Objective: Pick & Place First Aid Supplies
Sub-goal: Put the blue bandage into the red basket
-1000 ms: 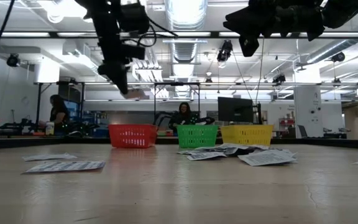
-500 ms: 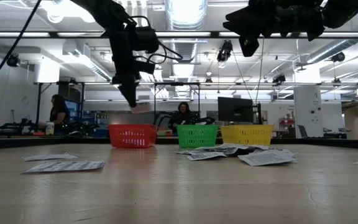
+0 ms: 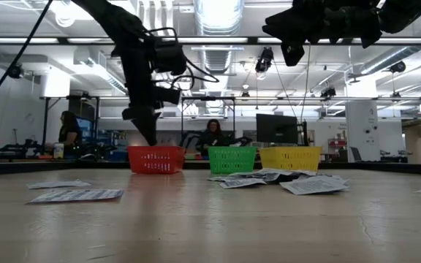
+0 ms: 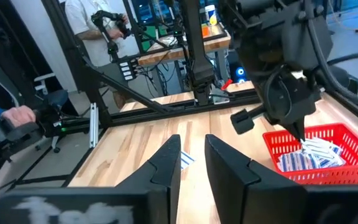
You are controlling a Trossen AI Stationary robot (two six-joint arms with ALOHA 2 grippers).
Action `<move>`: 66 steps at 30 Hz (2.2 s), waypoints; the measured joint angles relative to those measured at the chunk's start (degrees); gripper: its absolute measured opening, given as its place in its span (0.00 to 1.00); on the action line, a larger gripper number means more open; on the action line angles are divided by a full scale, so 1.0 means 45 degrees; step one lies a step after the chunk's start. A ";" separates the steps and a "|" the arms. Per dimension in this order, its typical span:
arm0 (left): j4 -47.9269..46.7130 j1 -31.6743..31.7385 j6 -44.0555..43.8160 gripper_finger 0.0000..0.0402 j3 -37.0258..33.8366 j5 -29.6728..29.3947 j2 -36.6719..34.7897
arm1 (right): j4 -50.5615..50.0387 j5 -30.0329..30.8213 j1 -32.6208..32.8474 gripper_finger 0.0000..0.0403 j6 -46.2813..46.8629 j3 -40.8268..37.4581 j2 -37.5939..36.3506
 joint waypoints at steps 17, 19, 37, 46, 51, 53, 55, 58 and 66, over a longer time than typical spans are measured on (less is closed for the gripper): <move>0.1088 0.0073 0.0035 0.00 -0.0997 -0.0215 0.0056 | 0.0000 -0.0001 0.0005 0.21 -0.0001 -0.0004 0.0000; 0.1079 0.0073 0.0030 0.00 -0.1011 -0.0210 0.0056 | -0.0002 -0.0002 0.0002 0.21 -0.0005 -0.0003 0.0000; 0.1281 0.0078 -0.0212 0.18 -0.0932 0.0718 0.0046 | 0.0005 -0.0010 0.0004 0.19 0.0000 0.0000 0.0000; 0.0732 0.0083 -0.0091 0.37 0.0381 0.0430 0.0007 | 0.0010 -0.0010 0.0005 0.21 0.0058 0.0000 0.0000; -0.2150 0.0085 -0.0781 0.41 0.1862 0.0215 0.0000 | 0.0010 -0.0010 0.0005 0.21 0.0000 0.0000 0.0000; -0.4150 0.0055 -0.1977 0.41 0.2606 0.0343 -0.0015 | 0.0010 -0.0015 0.0005 0.20 -0.0006 -0.0001 0.0000; -0.6097 0.0033 -0.3452 0.41 0.3228 0.1067 -0.0023 | 0.0010 -0.0015 0.0005 0.19 -0.0020 0.0000 0.0000; -0.8272 -0.0045 -0.5183 0.41 0.3613 0.2889 -0.0181 | 0.0010 -0.0013 0.0005 0.18 -0.0047 -0.0002 0.0000; -0.8931 -0.1446 -0.7559 0.41 0.2273 0.6153 -0.1629 | 0.0010 -0.0015 0.0005 0.18 -0.0049 0.0000 0.0000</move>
